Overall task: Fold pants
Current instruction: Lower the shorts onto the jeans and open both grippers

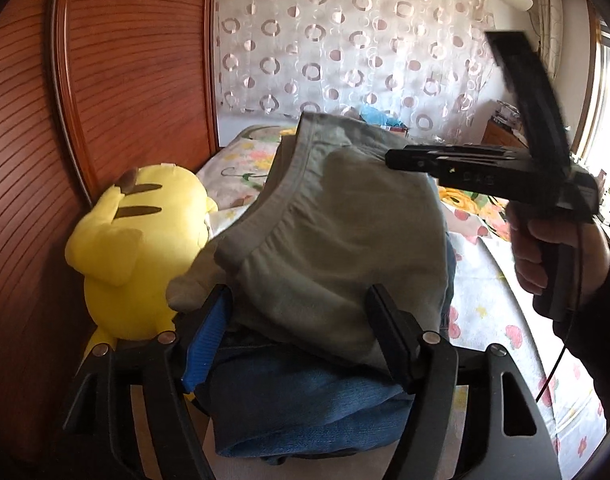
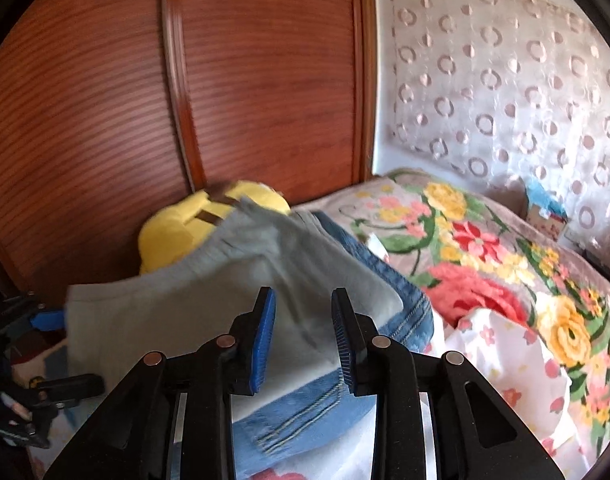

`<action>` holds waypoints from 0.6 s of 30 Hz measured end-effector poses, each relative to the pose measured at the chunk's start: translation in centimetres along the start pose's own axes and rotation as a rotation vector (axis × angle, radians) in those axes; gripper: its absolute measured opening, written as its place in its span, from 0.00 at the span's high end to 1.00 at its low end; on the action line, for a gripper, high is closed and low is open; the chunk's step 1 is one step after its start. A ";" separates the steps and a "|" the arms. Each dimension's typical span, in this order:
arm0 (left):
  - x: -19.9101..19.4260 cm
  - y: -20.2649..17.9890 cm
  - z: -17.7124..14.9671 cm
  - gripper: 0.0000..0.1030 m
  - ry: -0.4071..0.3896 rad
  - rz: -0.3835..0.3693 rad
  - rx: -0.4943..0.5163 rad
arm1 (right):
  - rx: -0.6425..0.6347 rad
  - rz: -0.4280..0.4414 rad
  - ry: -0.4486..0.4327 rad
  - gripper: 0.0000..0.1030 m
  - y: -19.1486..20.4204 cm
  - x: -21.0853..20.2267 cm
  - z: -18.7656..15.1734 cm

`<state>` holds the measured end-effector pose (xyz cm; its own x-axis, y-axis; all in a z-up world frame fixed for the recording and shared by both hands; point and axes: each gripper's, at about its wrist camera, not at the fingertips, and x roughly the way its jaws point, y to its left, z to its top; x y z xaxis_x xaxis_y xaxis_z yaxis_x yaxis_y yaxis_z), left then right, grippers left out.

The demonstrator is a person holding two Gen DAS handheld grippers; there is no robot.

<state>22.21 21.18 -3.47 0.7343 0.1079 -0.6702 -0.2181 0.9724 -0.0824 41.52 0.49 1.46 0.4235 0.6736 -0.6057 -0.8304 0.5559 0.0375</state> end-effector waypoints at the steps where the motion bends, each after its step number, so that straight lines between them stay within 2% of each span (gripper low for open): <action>1: 0.1 0.0 -0.1 0.31 0.001 -0.001 0.000 | 0.007 -0.001 0.009 0.71 -0.2 0.6 0.2; 5: 0.2 -0.3 -0.3 0.31 0.003 0.002 0.007 | 0.032 0.009 0.013 0.71 -0.5 1.6 0.8; 8: 0.1 -0.3 -0.3 0.31 0.000 0.005 0.003 | 0.041 -0.015 0.003 0.70 0.0 1.0 1.0; 11: -0.3 -0.3 -0.4 0.31 0.002 0.018 0.002 | 0.060 -0.027 -0.021 0.60 0.9 -0.3 0.4; 18: -2.1 -0.7 -0.4 0.27 -0.018 0.009 0.022 | 0.068 -0.058 -0.051 0.59 3.7 -4.7 -1.9</action>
<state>20.51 20.19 -2.33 0.7438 0.1206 -0.6575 -0.2107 0.9757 -0.0594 35.75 -1.48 2.92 0.4894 0.6625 -0.5671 -0.7781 0.6253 0.0590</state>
